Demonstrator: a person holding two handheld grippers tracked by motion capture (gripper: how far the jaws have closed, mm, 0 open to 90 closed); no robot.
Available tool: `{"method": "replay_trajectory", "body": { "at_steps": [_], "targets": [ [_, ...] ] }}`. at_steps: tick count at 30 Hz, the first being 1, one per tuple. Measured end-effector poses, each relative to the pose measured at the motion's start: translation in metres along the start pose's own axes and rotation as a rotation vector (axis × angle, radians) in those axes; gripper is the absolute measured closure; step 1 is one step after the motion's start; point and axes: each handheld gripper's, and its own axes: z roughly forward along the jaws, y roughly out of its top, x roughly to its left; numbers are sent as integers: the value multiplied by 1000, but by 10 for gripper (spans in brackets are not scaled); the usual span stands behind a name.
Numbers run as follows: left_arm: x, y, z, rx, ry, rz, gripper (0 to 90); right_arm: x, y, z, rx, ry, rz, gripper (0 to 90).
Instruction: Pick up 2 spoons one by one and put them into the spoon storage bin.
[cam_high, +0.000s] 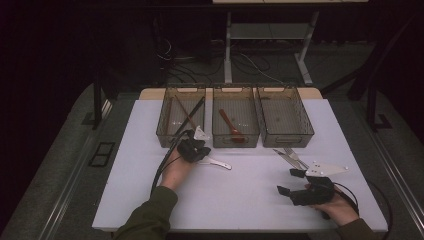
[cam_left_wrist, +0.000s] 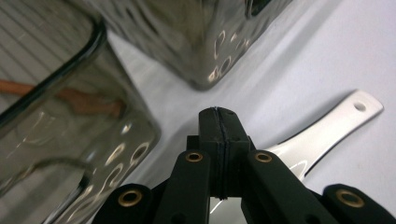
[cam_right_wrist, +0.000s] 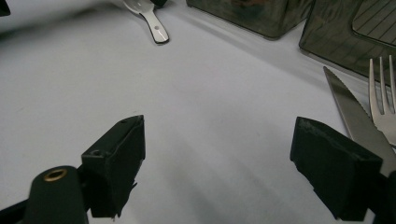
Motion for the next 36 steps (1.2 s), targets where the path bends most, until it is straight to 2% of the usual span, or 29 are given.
{"method": "replay_trajectory", "body": {
  "at_steps": [4,6,7,11,19,21,23,26,29,32,36],
  "targets": [
    [2,-6,-9,-5,-8,-24,892,1,0,0,-1,0,-1,183],
    [5,-9,-13,-2,-16,-22,892,0,0,0,0,0,-1,183],
    [5,-11,-14,6,-15,-38,892,0,0,0,2,0,-1,182],
    [8,-14,-16,19,-29,-37,891,1,0,0,-1,1,-1,182],
    [11,-15,-26,-43,-57,-85,848,1,0,0,1,1,-3,183],
    [13,-16,-30,-63,-73,-86,809,1,0,0,2,1,-2,182],
    [14,-18,-34,-77,-76,-104,738,1,0,0,1,2,-2,183],
    [15,-23,-38,-67,-90,-115,588,1,0,0,3,1,-3,182],
    [16,-31,-40,-48,-98,-133,490,1,0,0,4,2,-5,183],
    [17,-36,-39,-45,-101,-149,451,2,0,1,7,1,-6,182],
    [16,-36,-35,-26,-105,-142,443,2,0,1,8,-1,-14,182]
  ]
}}
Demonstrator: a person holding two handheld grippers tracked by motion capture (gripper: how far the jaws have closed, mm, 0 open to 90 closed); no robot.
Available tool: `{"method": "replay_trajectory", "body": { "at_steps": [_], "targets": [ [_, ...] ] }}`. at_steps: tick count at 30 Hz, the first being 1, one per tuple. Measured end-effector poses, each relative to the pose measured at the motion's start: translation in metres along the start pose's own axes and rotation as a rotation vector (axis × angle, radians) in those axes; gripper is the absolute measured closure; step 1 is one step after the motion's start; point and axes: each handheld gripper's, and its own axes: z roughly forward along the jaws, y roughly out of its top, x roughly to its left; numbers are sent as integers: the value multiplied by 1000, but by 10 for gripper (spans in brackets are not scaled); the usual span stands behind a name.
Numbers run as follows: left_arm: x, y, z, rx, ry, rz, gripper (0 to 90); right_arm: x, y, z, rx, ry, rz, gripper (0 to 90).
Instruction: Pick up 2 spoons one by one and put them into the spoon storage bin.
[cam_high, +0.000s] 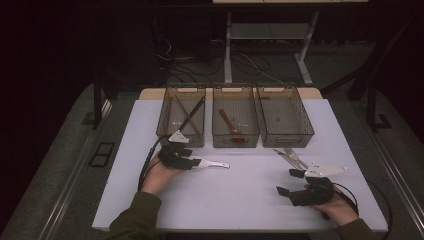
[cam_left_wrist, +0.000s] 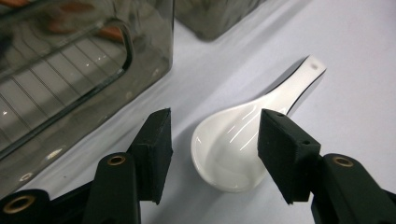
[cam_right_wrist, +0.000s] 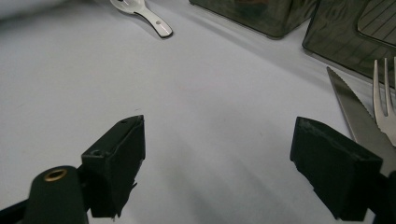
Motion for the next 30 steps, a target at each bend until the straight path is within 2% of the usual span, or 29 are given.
{"method": "replay_trajectory", "body": {
  "at_steps": [4,9,16,20,22,30],
  "targets": [
    [-2,-1,4,32,-1,18,445,0,0,0,1,-1,-3,183],
    [-4,-1,5,46,-1,49,473,1,0,0,5,-2,-8,183],
    [-7,-2,4,58,-65,80,641,1,0,1,10,-3,-16,183],
    [-5,-2,2,60,-81,96,680,2,0,2,14,-4,-19,183],
    [-5,-3,1,54,-88,91,708,2,0,2,14,-4,-20,182],
    [-4,-3,-3,52,-112,141,788,3,0,2,21,-4,-23,183]
  ]
}}
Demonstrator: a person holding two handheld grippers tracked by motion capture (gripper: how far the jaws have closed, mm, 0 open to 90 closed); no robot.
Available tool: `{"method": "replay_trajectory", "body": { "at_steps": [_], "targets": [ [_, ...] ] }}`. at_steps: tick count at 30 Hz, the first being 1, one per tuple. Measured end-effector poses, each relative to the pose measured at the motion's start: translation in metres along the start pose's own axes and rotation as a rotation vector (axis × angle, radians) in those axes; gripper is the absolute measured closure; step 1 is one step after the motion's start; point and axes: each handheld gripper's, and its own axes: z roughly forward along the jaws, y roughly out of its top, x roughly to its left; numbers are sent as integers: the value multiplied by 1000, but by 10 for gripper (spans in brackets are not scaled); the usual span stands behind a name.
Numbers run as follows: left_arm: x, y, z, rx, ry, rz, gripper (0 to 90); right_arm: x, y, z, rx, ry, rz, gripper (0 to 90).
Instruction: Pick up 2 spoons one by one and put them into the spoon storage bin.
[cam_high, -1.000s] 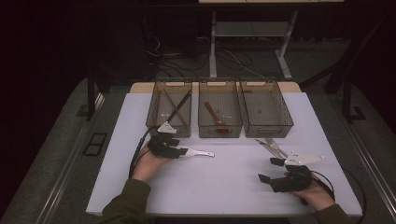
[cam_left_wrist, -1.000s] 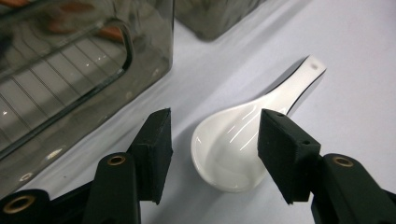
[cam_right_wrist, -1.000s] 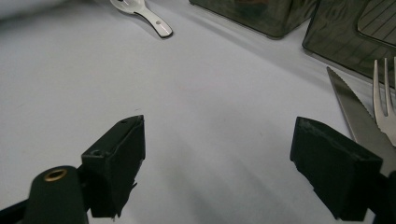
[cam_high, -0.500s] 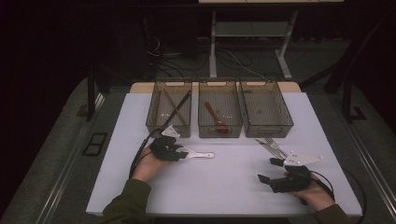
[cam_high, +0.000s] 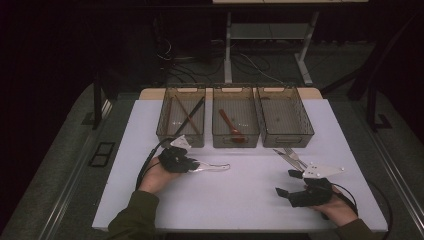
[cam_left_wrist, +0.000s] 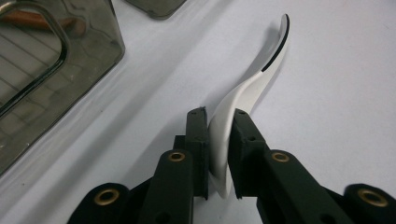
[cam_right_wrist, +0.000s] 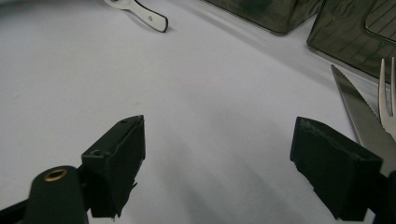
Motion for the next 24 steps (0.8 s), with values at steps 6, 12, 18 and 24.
{"method": "replay_trajectory", "body": {
  "at_steps": [6,12,18,24],
  "targets": [
    [-2,1,0,3,9,31,802,0,0,0,1,-4,-7,182],
    [-3,2,0,-2,4,29,806,0,0,0,1,-3,-8,183],
    [-9,6,2,-4,10,39,807,0,0,0,2,-2,-9,183],
    [-12,9,1,-24,14,55,807,1,0,1,3,0,-10,183]
  ]
}}
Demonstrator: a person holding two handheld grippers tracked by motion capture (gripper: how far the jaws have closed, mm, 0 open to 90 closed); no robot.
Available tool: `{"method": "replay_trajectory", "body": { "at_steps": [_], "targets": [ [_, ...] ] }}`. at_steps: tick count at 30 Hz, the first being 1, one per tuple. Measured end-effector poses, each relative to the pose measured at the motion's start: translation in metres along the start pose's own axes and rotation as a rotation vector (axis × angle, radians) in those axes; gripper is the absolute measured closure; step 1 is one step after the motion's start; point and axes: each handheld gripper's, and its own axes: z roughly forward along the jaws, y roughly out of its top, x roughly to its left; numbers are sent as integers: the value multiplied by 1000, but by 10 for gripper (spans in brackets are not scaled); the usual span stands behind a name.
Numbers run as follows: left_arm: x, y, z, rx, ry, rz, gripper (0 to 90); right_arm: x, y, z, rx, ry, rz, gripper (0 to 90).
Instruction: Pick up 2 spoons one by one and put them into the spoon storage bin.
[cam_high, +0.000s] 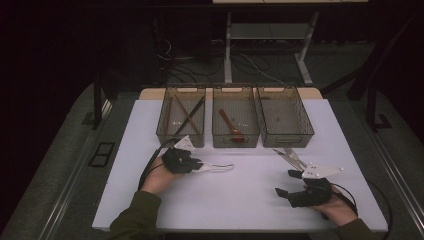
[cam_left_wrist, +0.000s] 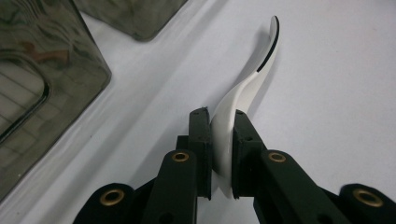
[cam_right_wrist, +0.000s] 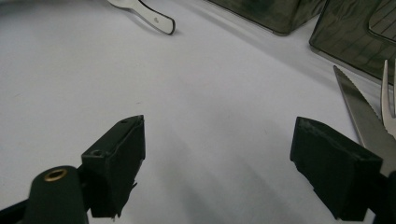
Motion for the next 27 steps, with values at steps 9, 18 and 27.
{"method": "replay_trajectory", "body": {
  "at_steps": [9,18,27],
  "targets": [
    [-4,6,-7,-55,5,8,807,0,0,0,0,2,-1,183],
    [-6,13,-12,-99,3,5,807,0,0,1,2,3,0,182],
    [-5,22,-13,-125,5,9,807,1,1,3,3,17,25,135]
  ]
}}
